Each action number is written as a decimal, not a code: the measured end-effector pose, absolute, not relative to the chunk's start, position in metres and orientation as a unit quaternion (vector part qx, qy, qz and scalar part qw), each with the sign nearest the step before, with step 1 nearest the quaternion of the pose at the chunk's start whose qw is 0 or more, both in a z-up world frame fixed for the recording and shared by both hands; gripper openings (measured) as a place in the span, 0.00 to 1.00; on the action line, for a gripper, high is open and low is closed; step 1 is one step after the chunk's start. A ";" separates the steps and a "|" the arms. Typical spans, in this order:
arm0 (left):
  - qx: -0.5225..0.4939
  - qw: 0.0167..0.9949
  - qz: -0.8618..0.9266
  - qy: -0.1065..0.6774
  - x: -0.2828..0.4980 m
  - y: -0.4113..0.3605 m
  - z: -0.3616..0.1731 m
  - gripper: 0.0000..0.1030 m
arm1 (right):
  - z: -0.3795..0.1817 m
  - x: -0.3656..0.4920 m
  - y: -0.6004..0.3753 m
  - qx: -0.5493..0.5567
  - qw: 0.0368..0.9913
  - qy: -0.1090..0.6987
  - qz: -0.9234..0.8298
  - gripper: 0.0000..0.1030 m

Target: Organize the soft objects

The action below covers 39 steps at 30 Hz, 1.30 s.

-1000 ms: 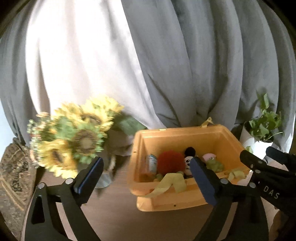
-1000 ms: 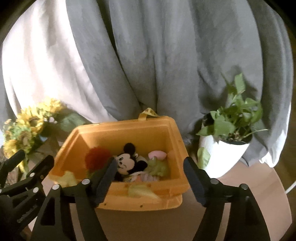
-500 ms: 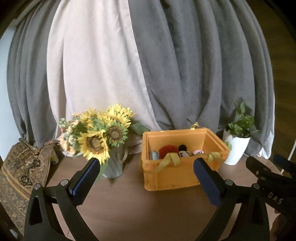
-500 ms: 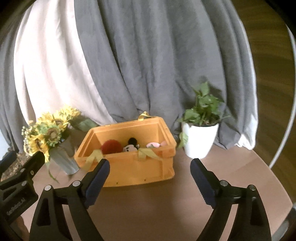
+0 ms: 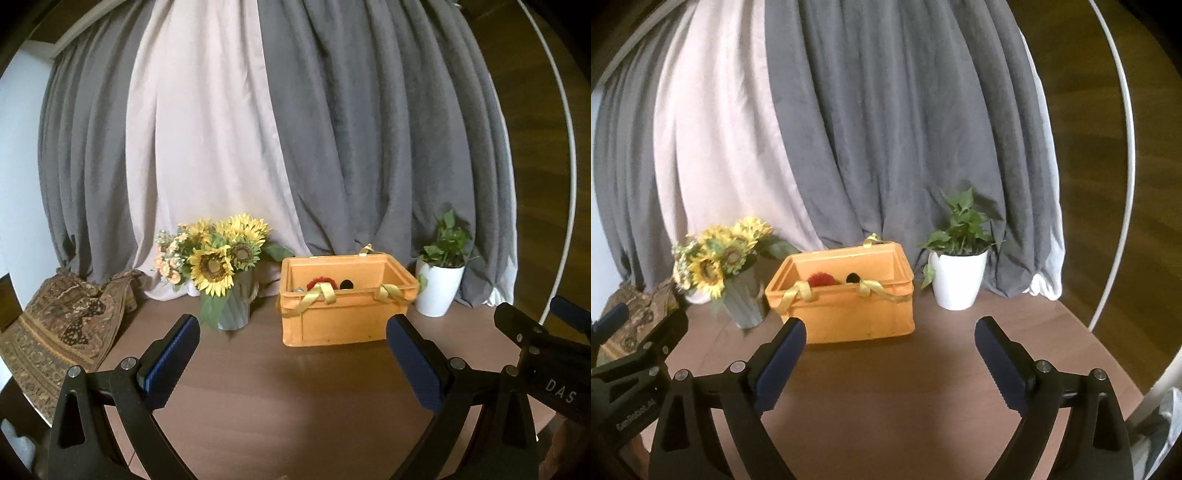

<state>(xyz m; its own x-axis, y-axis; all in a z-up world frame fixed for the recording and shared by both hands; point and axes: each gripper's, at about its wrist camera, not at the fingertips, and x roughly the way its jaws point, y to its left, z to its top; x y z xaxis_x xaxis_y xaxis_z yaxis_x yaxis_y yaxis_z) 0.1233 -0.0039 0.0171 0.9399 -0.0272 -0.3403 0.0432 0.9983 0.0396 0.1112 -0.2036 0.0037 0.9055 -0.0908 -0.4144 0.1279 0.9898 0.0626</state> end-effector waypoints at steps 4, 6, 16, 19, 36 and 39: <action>0.026 0.986 -0.014 0.167 0.089 -0.006 0.018 1.00 | 0.005 0.077 -0.208 0.041 0.977 0.206 -0.049 0.91; 0.030 0.986 -0.012 0.166 0.072 -0.007 0.018 1.00 | 0.005 0.060 -0.209 0.041 0.977 0.207 -0.044 0.92; 0.034 0.984 -0.011 0.173 0.010 -0.008 0.013 1.00 | 0.001 -0.003 -0.212 0.039 0.977 0.208 -0.038 0.92; 0.038 0.984 -0.015 0.172 -0.001 -0.008 0.014 1.00 | 0.002 -0.016 -0.211 0.038 0.977 0.204 -0.043 0.92; 0.050 0.986 -0.021 0.156 -0.029 -0.016 0.020 1.00 | 0.007 -0.055 -0.215 0.054 0.979 0.189 -0.045 0.92; 0.048 0.986 -0.023 0.156 -0.031 -0.017 0.021 1.00 | 0.007 -0.056 -0.216 0.054 0.979 0.189 -0.045 0.92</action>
<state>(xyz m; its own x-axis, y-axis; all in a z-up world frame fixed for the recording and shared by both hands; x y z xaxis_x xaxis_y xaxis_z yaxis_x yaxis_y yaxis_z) -0.0310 -0.0171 0.0209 0.9502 -0.0304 -0.3102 0.0606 0.9942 0.0883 -0.0559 -0.2158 0.0069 0.9245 -0.0681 -0.3750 0.1091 0.9900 0.0892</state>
